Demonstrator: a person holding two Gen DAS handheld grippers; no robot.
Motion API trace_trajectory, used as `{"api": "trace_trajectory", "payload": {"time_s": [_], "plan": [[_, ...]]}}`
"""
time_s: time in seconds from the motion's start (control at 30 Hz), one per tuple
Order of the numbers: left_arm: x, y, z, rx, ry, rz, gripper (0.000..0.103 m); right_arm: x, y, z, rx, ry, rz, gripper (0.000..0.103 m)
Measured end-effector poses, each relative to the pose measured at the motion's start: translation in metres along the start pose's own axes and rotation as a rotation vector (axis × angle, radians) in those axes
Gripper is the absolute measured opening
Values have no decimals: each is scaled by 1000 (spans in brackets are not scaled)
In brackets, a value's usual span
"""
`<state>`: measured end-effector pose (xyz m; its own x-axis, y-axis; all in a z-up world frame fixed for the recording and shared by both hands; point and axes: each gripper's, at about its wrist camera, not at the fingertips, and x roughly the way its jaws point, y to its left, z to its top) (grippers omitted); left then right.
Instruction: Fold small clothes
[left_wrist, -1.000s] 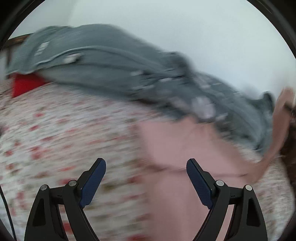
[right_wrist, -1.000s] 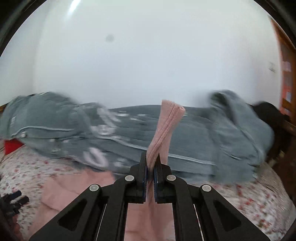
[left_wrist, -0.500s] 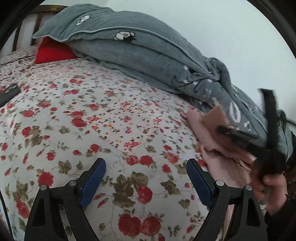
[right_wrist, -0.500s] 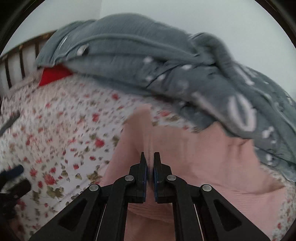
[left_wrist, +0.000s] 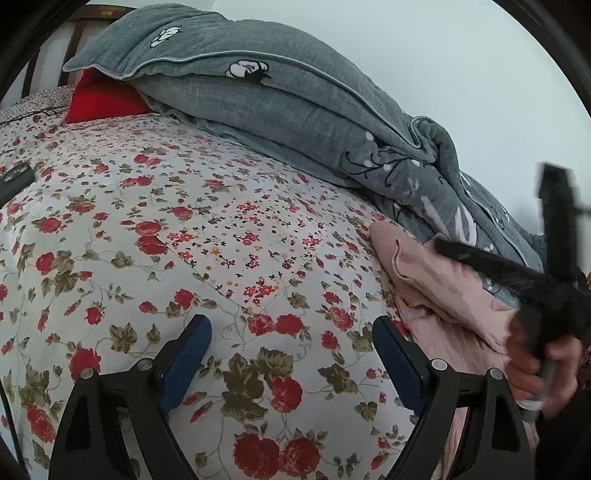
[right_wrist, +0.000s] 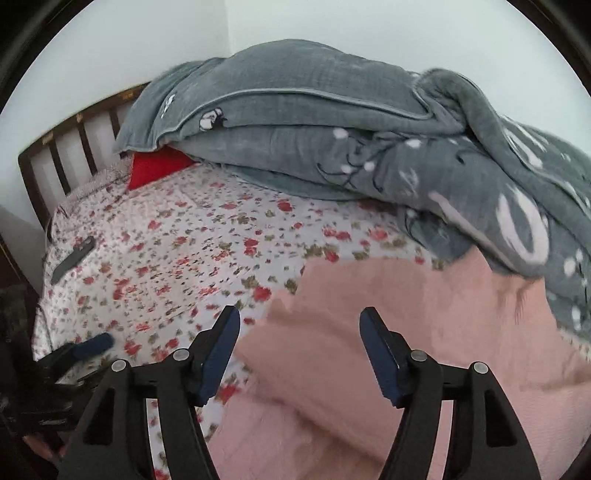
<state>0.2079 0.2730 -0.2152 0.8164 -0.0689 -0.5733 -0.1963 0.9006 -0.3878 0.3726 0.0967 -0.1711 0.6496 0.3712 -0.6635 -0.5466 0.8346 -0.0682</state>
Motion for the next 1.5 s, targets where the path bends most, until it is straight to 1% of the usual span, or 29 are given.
{"api": "trace_trajectory", "payload": {"time_s": [0.03,0.07,0.13,0.17,0.2,0.23,0.27,0.3,0.33,0.4,0.47,0.53,0.57,0.6,0.67,0.73,0.77,0.83,0.9,0.93,1.0,1.03,1.07,1.13,1.23,1.33,1.37,1.43,1.5], "plan": [[0,0,0,-2,-2,-3,88,17,2,1,-44,36,-33,66],[-1,1,0,-5,-5,-4,88,31,2,-1,-67,69,-46,66],[-2,1,-1,-7,-10,-8,88,52,-4,-5,-61,133,-15,65],[-2,1,-1,-7,-10,-7,88,60,-9,-8,-45,158,27,60],[-1,1,-1,-6,-8,-6,88,60,-9,-8,-45,153,46,49],[-2,1,-1,-4,-8,-7,88,57,-7,-7,-74,144,37,38],[-2,1,-1,-2,-8,-7,88,55,-5,-6,-101,135,18,20],[-2,1,-1,-1,-8,-7,89,50,-3,-5,-131,126,11,19],[-3,1,-1,-2,-8,-7,88,43,-3,-3,-134,110,17,18],[-3,1,-1,-2,-8,-8,88,35,-9,1,-110,72,29,16],[-2,0,-1,-1,-6,-9,88,34,-15,6,-95,54,36,16],[-3,1,-1,-1,-6,-10,88,37,-20,9,-67,48,43,16],[-2,0,-1,-2,-6,-9,88,41,-23,9,-40,53,51,22],[-2,1,-1,-2,-5,-9,88,48,-25,7,-19,66,60,40],[-2,1,-1,0,-3,-7,88,61,-21,1,-47,106,27,63],[-1,1,-1,-1,-5,-8,88,54,-23,0,-53,104,32,56],[-1,1,-1,-1,-3,-7,88,40,-26,1,-41,78,36,55],[-1,1,-1,3,-1,-3,88,12,-33,-1,-29,21,14,55],[0,-1,-1,4,-1,1,88,-5,-41,-7,-22,4,-38,55],[1,-1,-1,4,0,1,88,-8,-45,-11,-12,10,-65,56],[2,-1,-1,5,3,5,88,6,-55,-23,0,76,-106,60],[2,-1,-1,6,3,6,88,18,-59,-29,6,118,-119,60],[2,-2,-1,7,4,9,88,29,-65,-36,33,147,-107,59],[3,-2,-1,9,7,16,88,21,-71,-34,73,117,-80,59],[2,-3,-3,20,19,29,88,-23,-75,-31,110,46,-87,59],[0,-6,-6,36,29,45,88,-80,-79,-47,132,-7,-106,59],[-2,-9,-8,50,32,60,88,-100,-81,-56,136,-15,-123,60],[-6,-17,-13,77,31,69,88,-137,-87,-81,153,-21,-153,60],[-9,-25,-16,105,45,66,87,-163,-97,-105,177,-16,-179,60]]}}
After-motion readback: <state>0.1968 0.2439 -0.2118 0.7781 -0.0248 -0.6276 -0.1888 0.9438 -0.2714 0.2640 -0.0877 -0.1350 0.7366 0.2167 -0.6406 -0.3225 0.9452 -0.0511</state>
